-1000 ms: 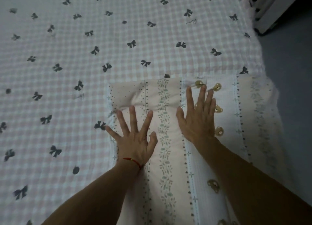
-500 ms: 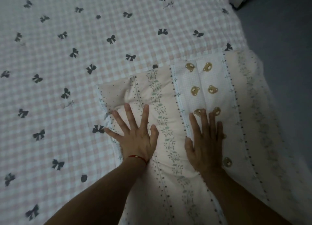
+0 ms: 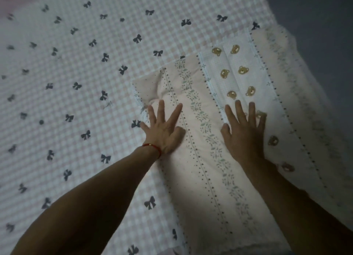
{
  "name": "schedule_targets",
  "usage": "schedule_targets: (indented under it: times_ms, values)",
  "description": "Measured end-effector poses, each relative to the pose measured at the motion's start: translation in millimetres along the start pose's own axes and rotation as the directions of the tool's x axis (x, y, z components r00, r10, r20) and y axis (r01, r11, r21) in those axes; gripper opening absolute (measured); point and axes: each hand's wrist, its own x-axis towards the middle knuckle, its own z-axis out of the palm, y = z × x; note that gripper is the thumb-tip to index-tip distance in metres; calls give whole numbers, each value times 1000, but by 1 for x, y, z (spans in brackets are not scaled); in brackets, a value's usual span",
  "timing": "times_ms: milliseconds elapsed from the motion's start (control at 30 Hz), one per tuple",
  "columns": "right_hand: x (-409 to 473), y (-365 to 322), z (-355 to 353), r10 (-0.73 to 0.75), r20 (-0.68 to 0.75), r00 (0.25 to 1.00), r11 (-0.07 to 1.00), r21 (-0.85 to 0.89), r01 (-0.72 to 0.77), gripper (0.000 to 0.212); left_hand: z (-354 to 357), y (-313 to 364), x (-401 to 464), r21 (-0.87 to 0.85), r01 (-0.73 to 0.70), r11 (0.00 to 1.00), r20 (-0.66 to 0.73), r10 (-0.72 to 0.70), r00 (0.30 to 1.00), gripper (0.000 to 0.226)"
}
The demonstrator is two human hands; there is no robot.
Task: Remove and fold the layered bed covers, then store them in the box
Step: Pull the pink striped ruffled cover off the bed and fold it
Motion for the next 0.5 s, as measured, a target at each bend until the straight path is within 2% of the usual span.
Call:
schedule_targets:
  times_ms: [67, 133, 200, 267, 333, 400, 433, 500]
  values:
    - [-52, -28, -24, 85, -24, 996, 983, 166, -80, 45, -10, -18, -20, 113, -144, 983, 36, 141, 989, 67]
    - [-122, -71, -42, 61, 10, 998, 957, 282, -61, 44, -19, -40, -39, 271, -293, 917, 66, 286, 956, 84]
    - [-176, -112, -42, -14, 135, 991, 938, 344, -33, 57, -26, -54, -49, 382, -386, 840, 174, 345, 922, 119]
    - [-215, -143, -25, -16, 307, 952, 951, 300, -81, 81, -30, -59, -47, 454, -438, 776, 227, 374, 899, 136]
    - [-229, -159, -7, 22, 321, 947, 941, 314, -128, 93, -33, -55, -35, 496, -481, 723, 193, 448, 873, 130]
    - [-227, -159, 8, -12, 288, 958, 955, 287, -74, 76, -37, -52, -22, 442, -483, 756, 182, 452, 873, 113]
    - [-225, -157, 14, -3, 262, 965, 975, 215, -56, 68, -37, -51, -18, 408, -491, 770, 199, 450, 871, 105]
    - [-228, -157, 6, -8, 274, 962, 996, 88, -17, 68, -47, -46, -19, 398, -535, 745, 187, 505, 842, 95]
